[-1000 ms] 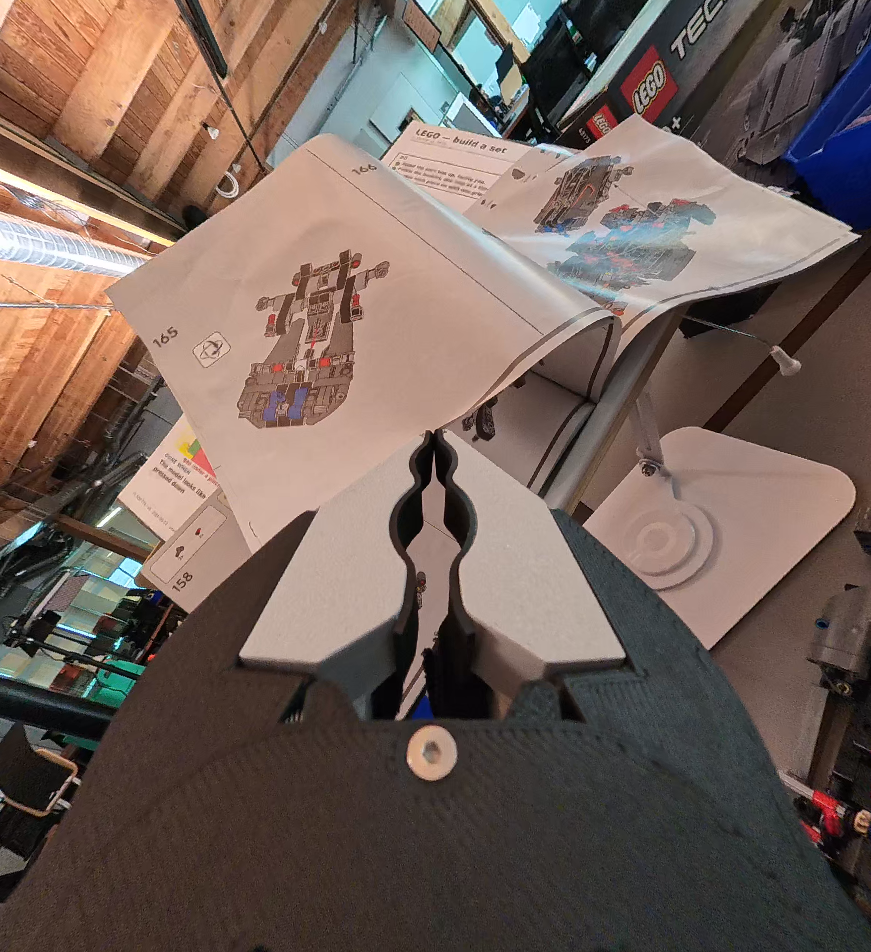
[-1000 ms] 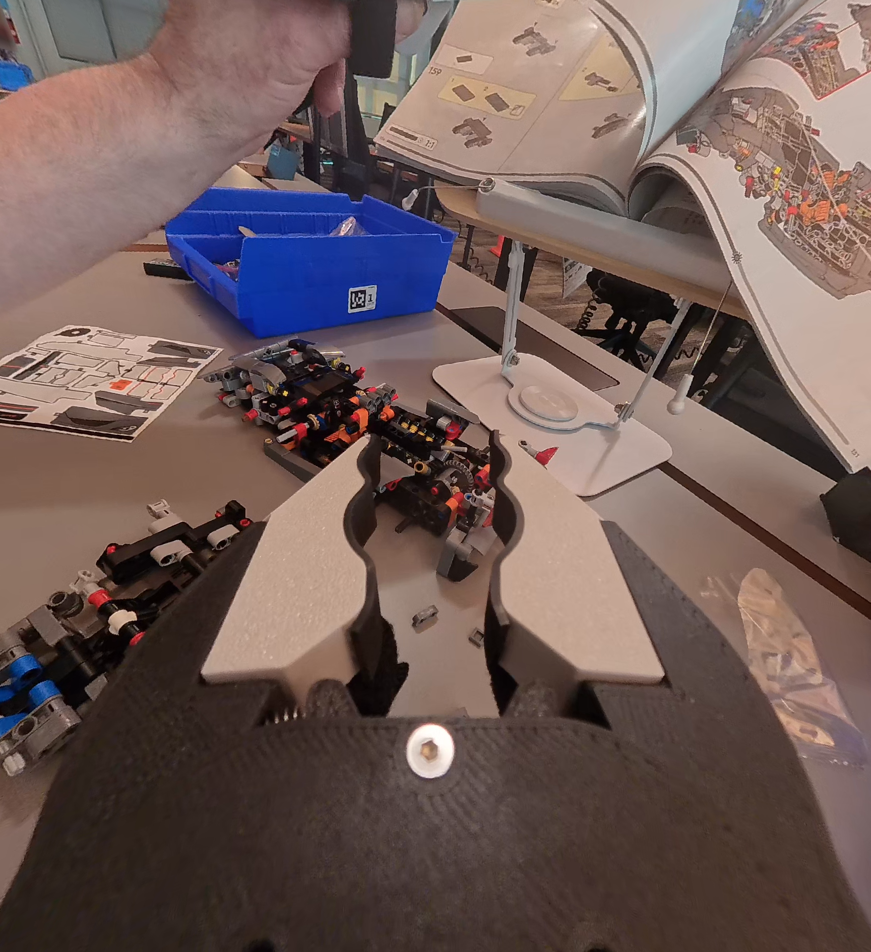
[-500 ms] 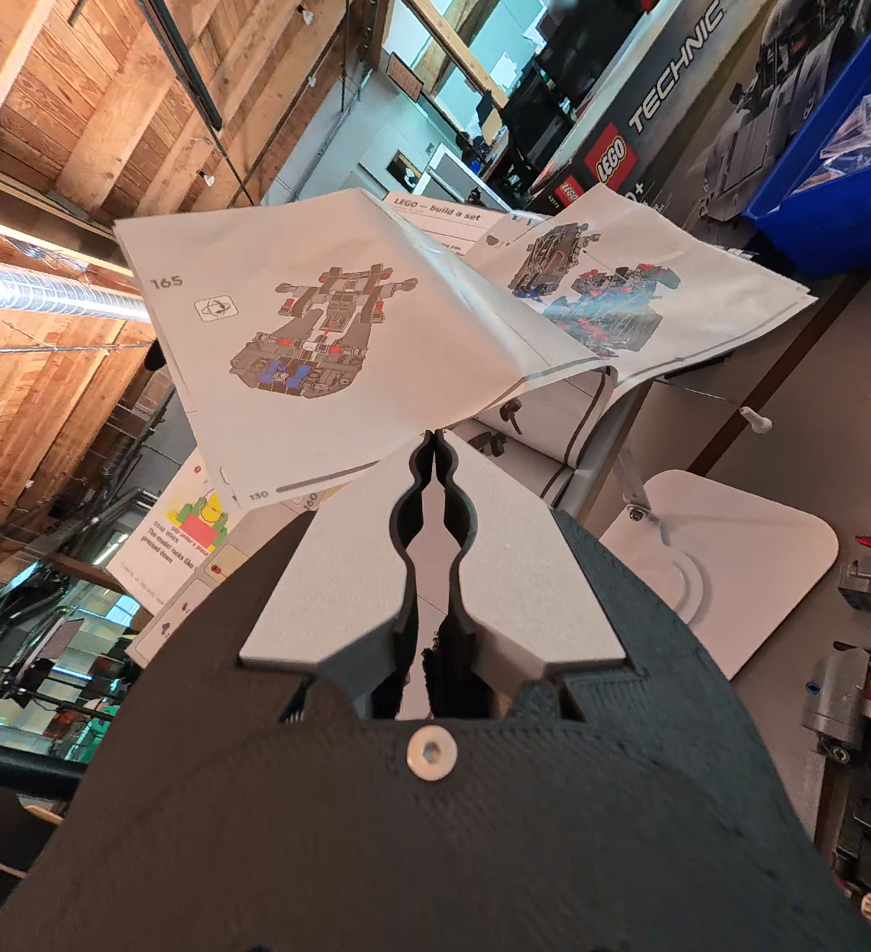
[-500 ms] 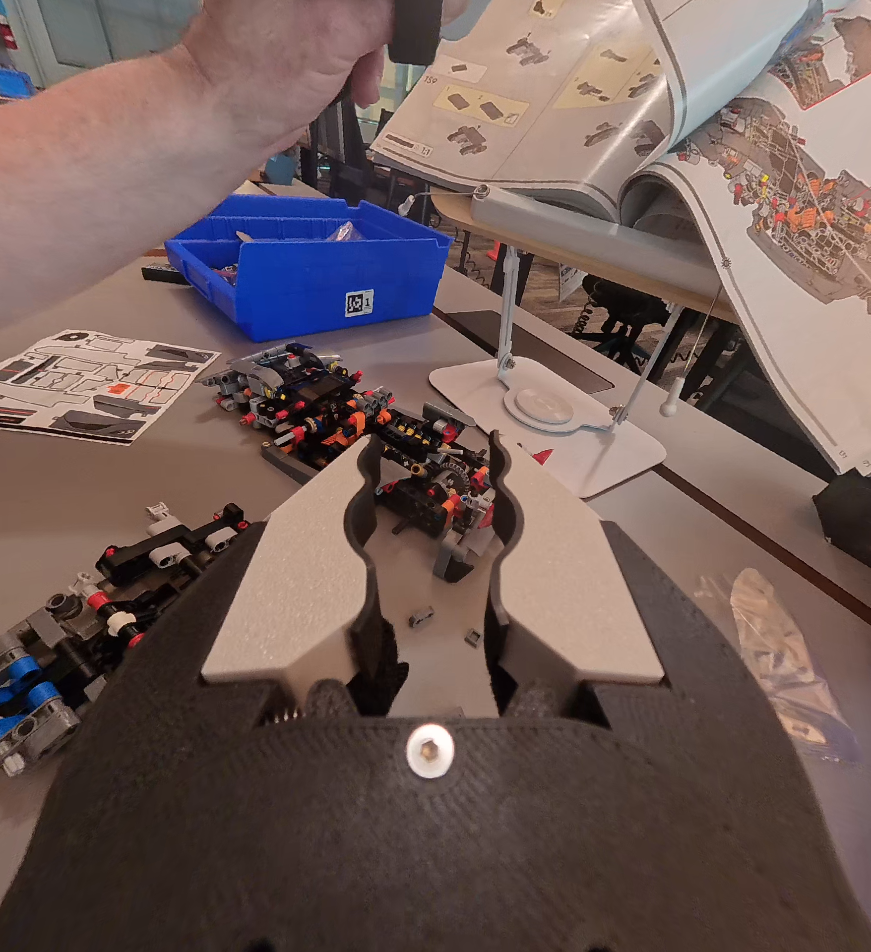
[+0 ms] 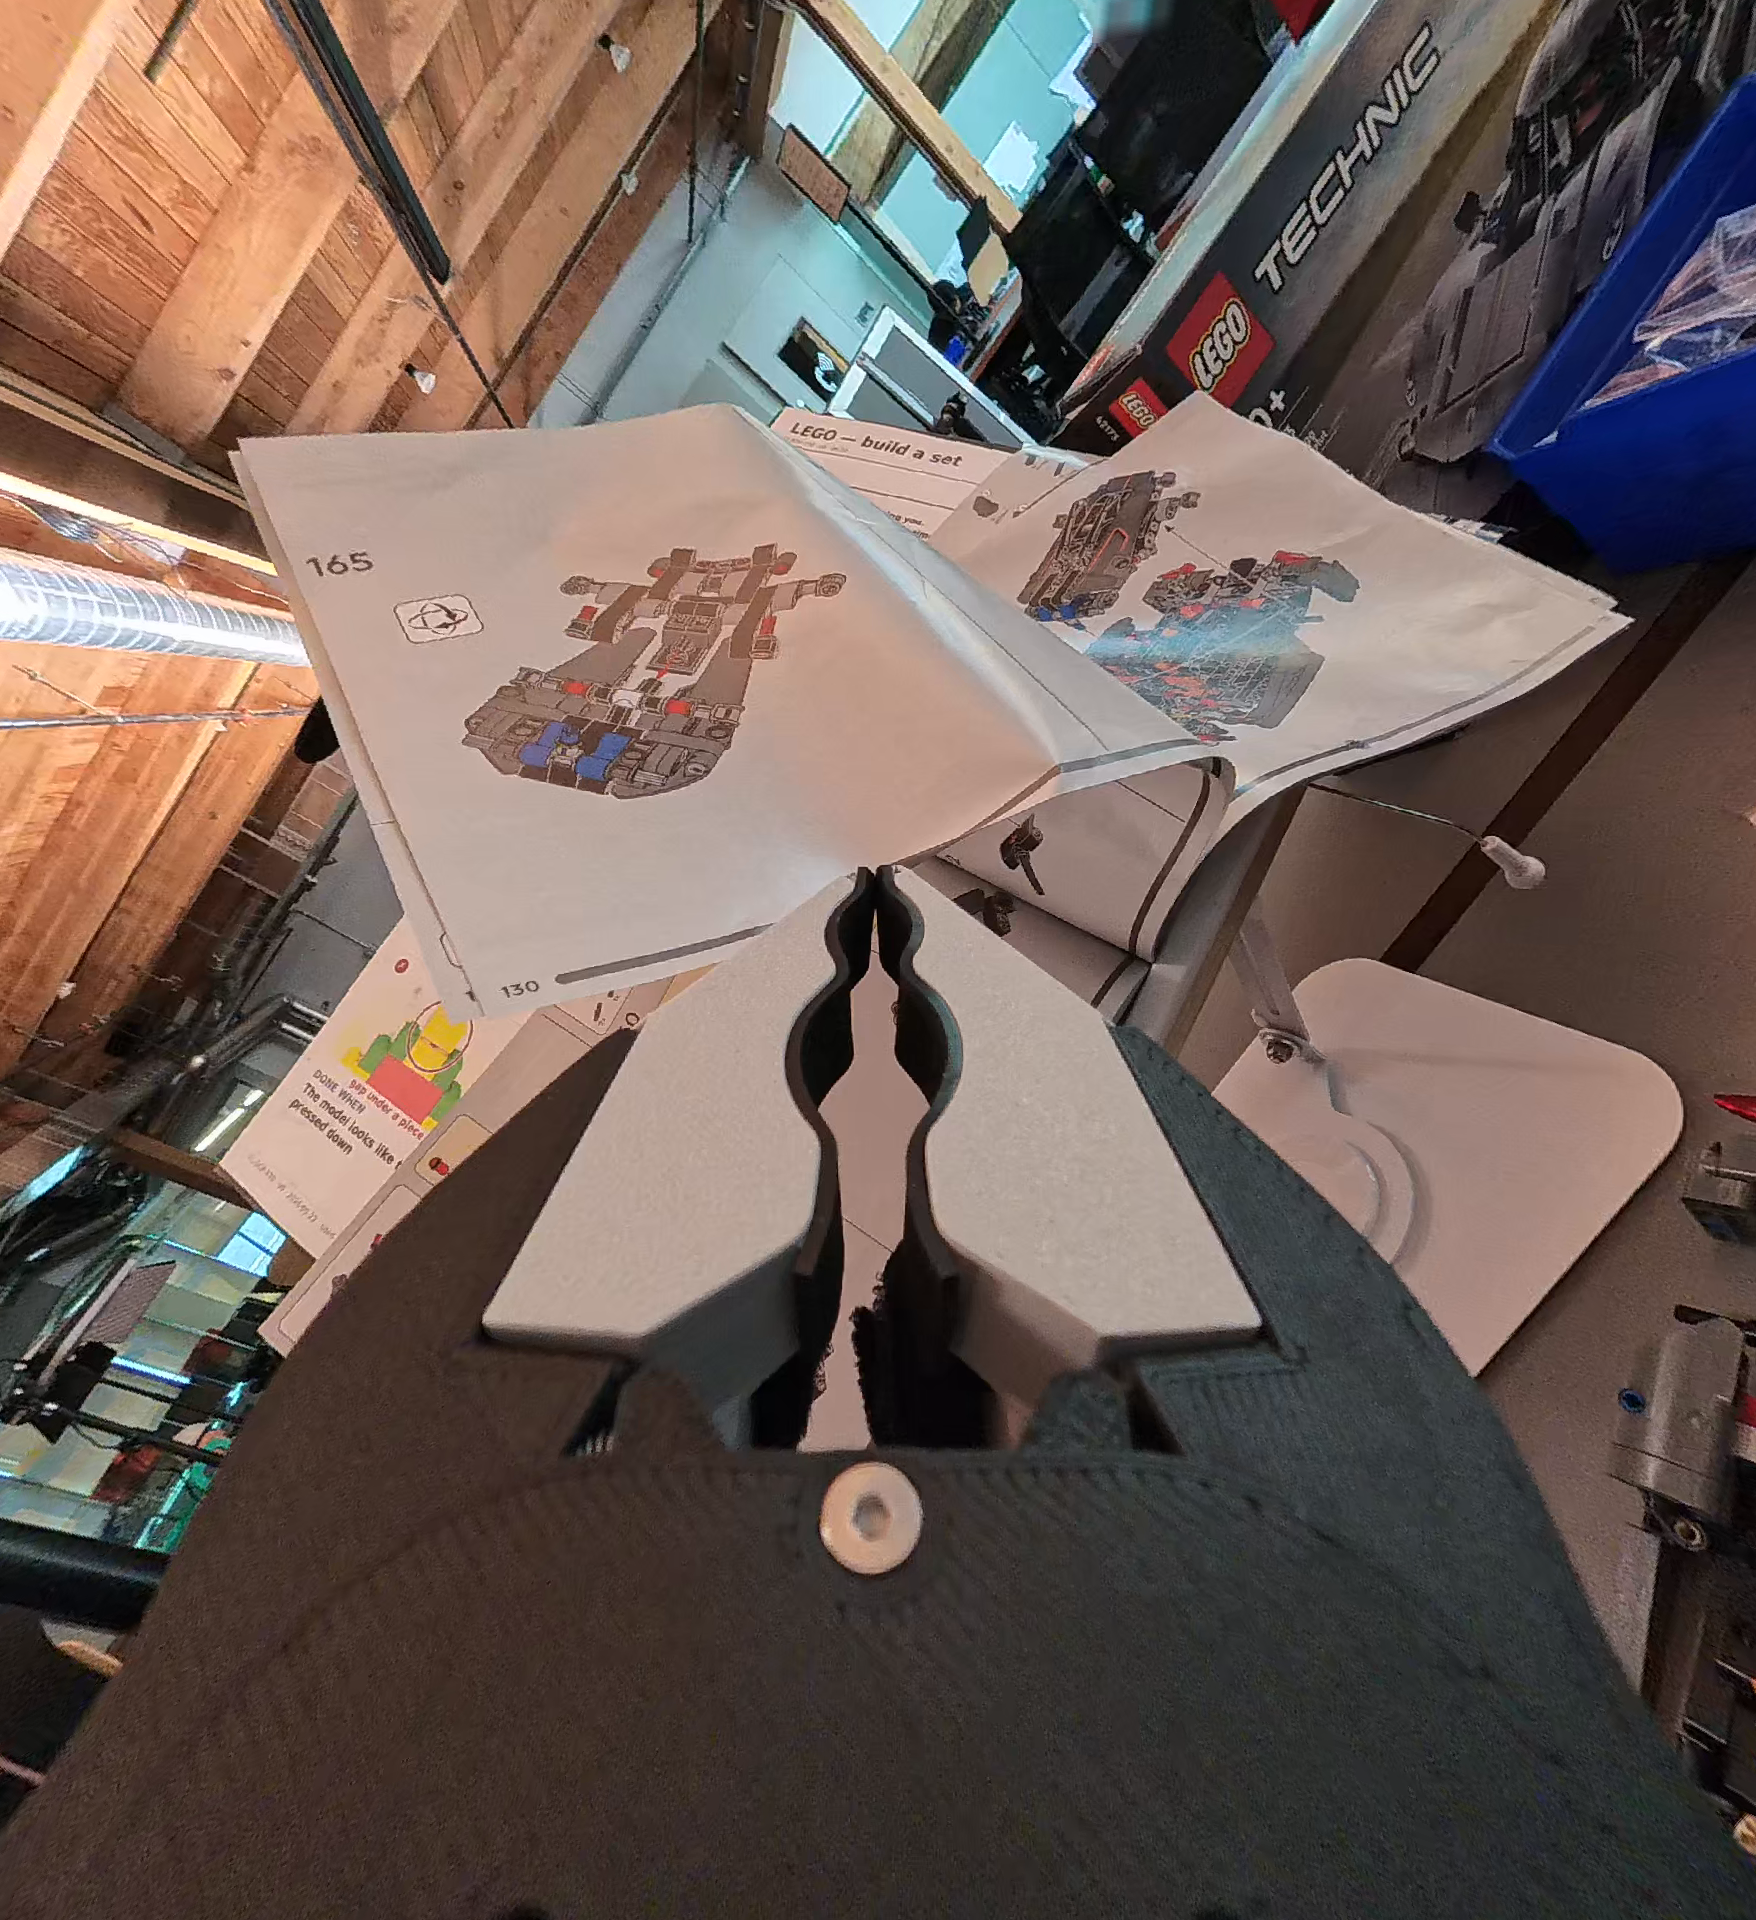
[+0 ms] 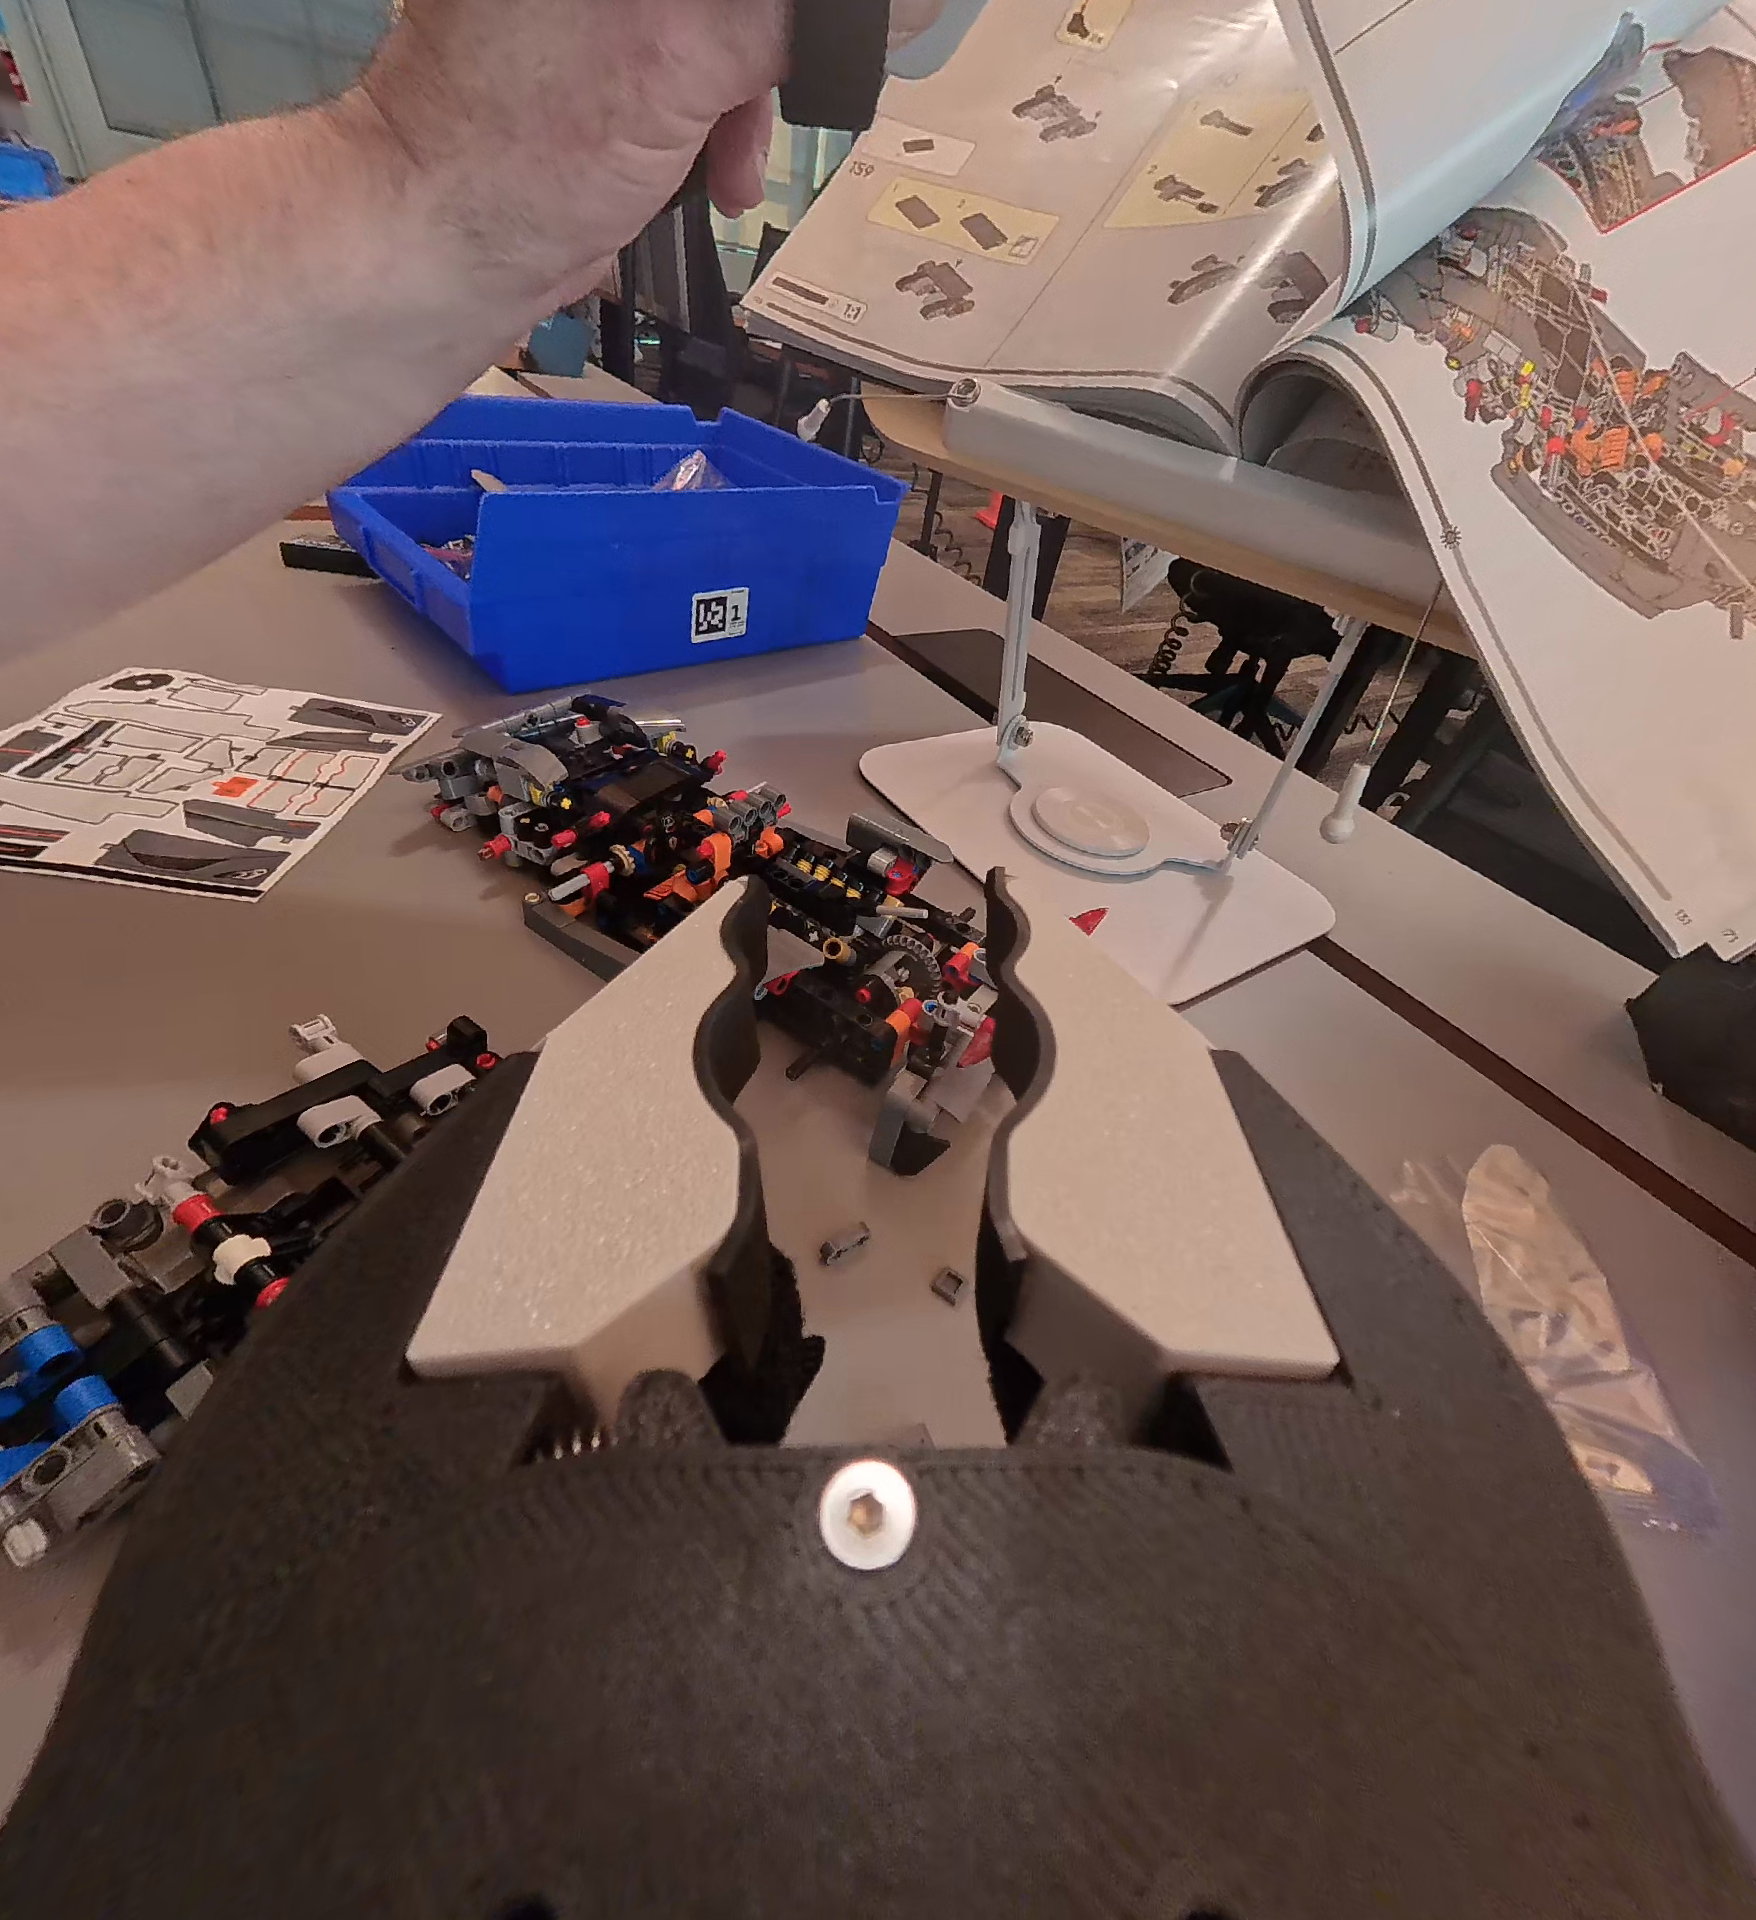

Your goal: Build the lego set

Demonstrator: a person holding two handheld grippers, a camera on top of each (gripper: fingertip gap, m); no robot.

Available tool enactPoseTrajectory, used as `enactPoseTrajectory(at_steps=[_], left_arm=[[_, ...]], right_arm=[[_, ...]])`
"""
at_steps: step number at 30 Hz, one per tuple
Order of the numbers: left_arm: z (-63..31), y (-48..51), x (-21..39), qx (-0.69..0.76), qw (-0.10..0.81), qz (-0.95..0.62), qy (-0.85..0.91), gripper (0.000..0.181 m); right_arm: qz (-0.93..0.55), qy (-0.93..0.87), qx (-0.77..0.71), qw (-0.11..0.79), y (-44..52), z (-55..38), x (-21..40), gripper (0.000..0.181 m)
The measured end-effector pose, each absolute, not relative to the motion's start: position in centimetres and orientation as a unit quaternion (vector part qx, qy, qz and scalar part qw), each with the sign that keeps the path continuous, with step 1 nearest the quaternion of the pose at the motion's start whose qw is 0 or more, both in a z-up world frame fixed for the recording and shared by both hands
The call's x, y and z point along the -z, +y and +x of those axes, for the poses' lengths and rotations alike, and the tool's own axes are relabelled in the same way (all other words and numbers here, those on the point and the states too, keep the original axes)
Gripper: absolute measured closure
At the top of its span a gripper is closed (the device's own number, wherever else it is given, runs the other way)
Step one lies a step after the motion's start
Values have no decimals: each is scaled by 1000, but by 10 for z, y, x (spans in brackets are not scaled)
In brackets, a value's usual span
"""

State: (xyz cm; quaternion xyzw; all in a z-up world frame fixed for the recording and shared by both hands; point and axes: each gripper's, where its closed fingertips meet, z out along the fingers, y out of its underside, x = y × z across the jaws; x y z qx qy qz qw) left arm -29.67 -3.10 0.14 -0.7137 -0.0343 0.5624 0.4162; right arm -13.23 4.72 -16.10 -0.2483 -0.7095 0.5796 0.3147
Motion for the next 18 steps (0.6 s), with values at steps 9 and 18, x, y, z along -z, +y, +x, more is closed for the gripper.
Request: enactPoseTrajectory(at_steps=[9,18], left_arm=[[-296,-27,1,-561,418,-714,-33,181],[-292,28,7,-573,399,-716,25,181]], right_arm=[[-249,-709,-579,315,47,-132,161,142],[-248,-710,-579,315,47,-132,161,142]])
